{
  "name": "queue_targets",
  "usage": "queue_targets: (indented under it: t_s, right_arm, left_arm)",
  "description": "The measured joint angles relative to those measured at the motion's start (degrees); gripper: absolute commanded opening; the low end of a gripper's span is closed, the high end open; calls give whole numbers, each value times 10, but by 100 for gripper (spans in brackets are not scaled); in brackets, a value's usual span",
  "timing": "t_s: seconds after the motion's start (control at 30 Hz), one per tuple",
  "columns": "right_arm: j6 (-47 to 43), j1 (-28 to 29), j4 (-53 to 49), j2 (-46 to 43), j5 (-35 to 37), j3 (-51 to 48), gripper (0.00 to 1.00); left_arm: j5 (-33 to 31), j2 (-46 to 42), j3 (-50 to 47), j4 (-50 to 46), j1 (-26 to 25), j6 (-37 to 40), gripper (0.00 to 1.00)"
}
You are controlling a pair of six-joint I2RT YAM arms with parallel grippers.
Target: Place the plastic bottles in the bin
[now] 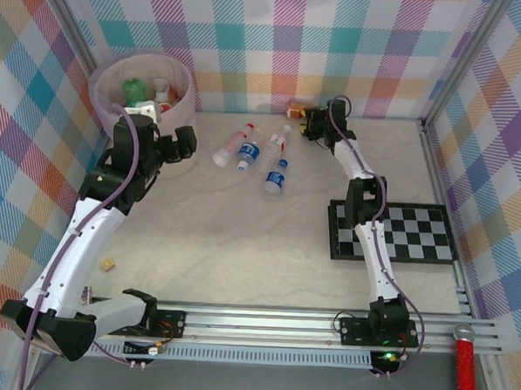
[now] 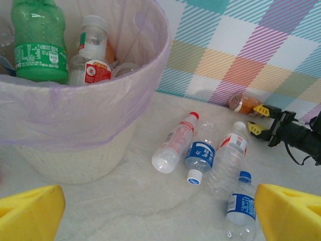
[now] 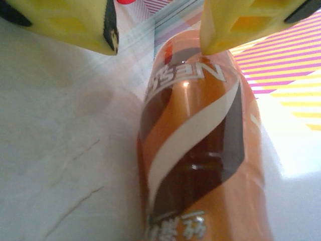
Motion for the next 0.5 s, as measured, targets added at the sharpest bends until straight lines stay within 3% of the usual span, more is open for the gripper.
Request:
queue_targets:
  t_s: [0.17,0.33,0.5]
  right_arm:
    - [-3,-3,36,-24,-11,-57,44]
    - [-41,0,109,-160,21,-296,45]
    - [-122,-3,68,-276,59,-456,46]
  left_arm:
    - [0,0,0,4,0,0,96]
    - [3,1,0,3,-1,-2,95]
    - [7,37,22,2,-31,3,95]
